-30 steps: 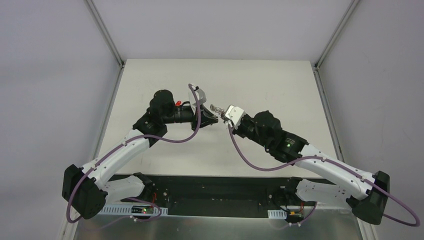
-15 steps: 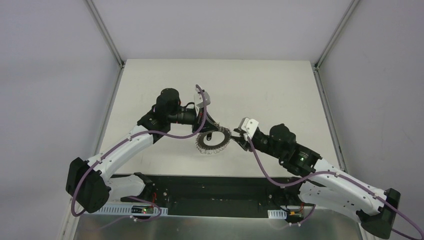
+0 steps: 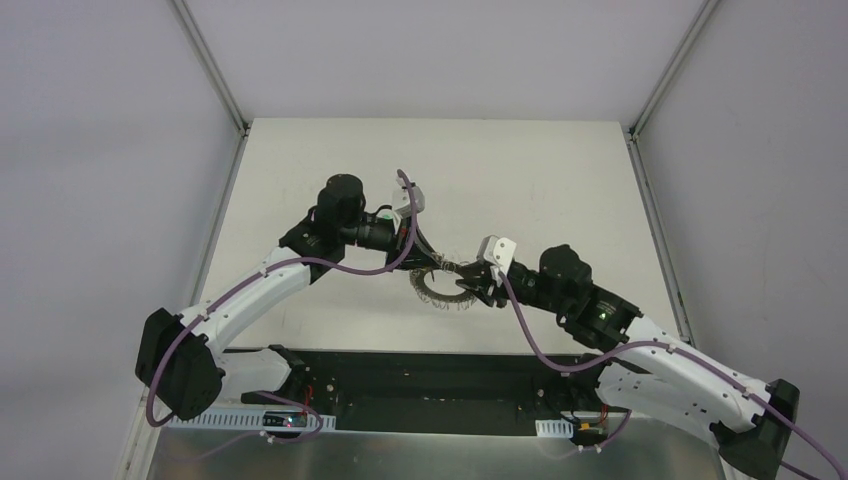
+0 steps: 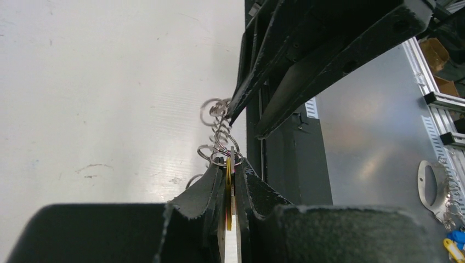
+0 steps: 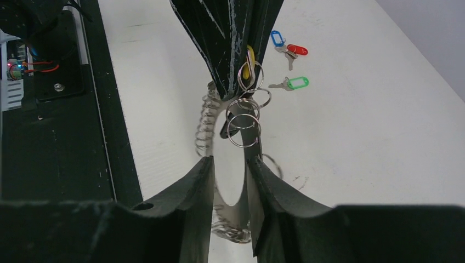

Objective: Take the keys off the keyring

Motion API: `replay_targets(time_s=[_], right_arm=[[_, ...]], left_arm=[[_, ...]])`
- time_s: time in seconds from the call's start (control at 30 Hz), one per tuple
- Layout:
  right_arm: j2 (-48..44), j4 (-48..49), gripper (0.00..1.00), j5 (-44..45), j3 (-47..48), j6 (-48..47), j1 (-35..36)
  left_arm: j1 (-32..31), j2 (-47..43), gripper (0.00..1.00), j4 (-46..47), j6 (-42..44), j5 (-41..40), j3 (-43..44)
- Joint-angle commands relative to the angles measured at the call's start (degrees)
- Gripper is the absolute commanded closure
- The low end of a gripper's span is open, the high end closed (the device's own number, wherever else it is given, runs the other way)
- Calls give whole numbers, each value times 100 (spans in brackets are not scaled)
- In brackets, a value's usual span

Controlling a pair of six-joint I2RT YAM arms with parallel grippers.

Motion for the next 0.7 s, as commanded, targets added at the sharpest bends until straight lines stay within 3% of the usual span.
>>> replay_targets(time_s=[0.0, 0.67], right_arm=[[92, 530, 67, -574, 159, 194, -157], [245, 1026, 61, -1634, 150, 449, -579]], left_arm=[[-102, 18, 100, 196, 10, 533, 302], [-416, 39, 100, 84, 160, 1200, 331]])
